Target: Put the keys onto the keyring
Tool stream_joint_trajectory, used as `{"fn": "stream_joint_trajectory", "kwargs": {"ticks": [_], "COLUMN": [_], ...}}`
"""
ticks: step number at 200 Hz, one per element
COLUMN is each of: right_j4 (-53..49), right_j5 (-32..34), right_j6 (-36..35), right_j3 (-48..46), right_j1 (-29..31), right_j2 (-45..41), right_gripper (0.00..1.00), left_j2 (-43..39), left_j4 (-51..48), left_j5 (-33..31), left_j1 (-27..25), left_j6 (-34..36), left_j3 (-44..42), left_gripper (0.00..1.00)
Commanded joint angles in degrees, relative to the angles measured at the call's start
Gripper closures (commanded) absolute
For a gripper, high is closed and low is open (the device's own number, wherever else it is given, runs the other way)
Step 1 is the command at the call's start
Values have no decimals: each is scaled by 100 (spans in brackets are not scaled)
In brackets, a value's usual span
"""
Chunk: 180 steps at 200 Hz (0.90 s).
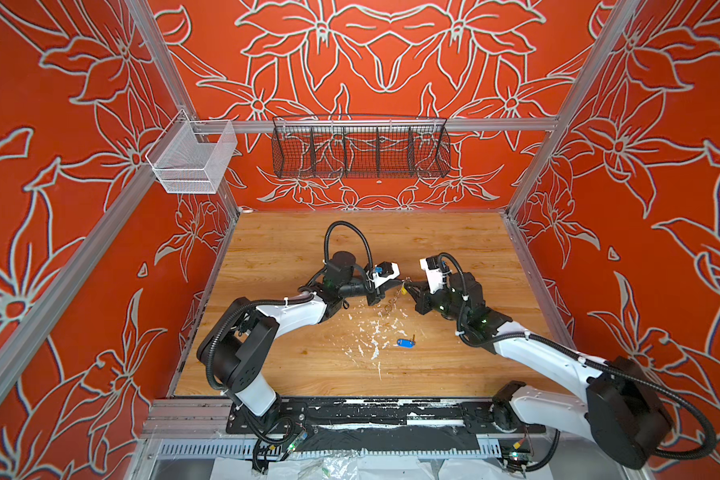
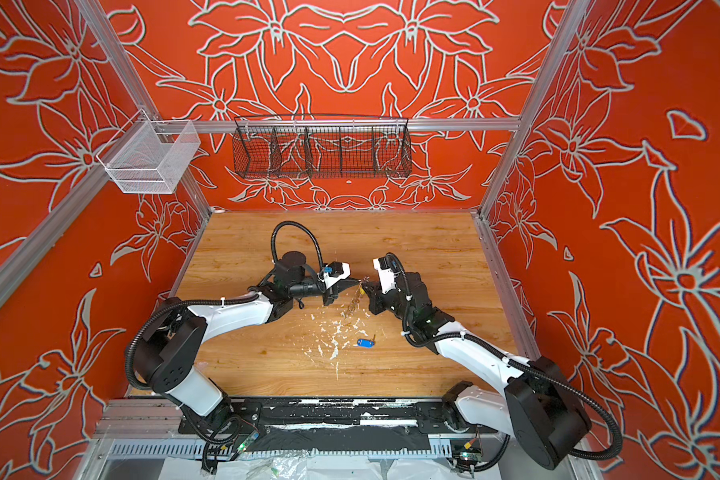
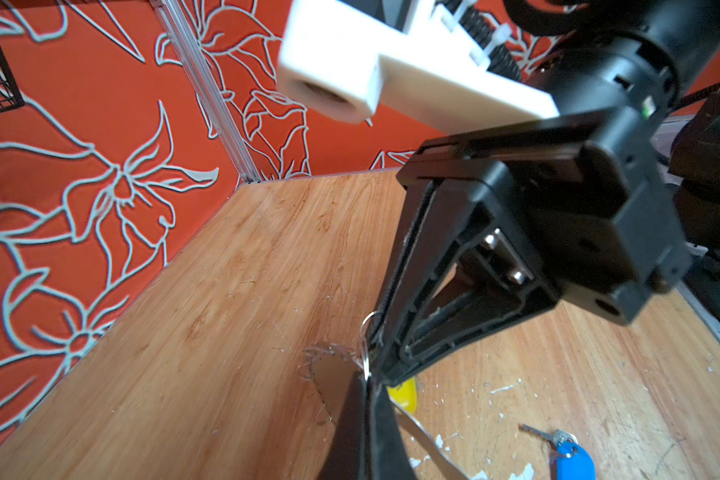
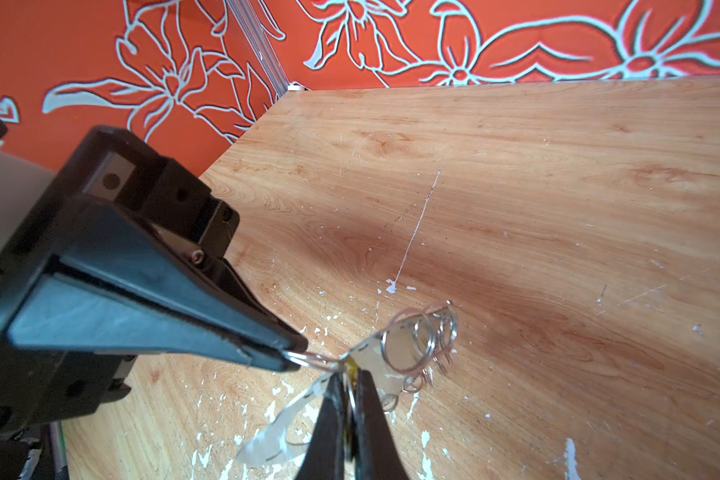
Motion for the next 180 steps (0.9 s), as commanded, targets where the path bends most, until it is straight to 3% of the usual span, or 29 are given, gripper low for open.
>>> {"fn": "stream_joint_trajectory", "kwargs": {"ticks": [1,29,50,65,180], "right_j4": [88,-245,-749,-942,-1179], "right_j5": [110,185,309,462,205], "right_j6": [191,38,-260,-376,-759], "right_j3": [-119,36,295,403,781], "right_j1": [-132,-135,-66,1,192], "right_j2": [67,-187,-362,-459,-569], "right_gripper": [100,100,100,100,100], "left_j2": [35,15,-11,-17,-121], "left_j4": [350,206,49,-15,-548], "left_j5": [62,-104,-147,-109,7], "left_j1": [77,77,75,76,68], "left_j6": [-15,-34,-29,-39,-52], "left_j3": [-192,-172,-119,-88,326], "left_gripper": [100,100,86,81,79]}}
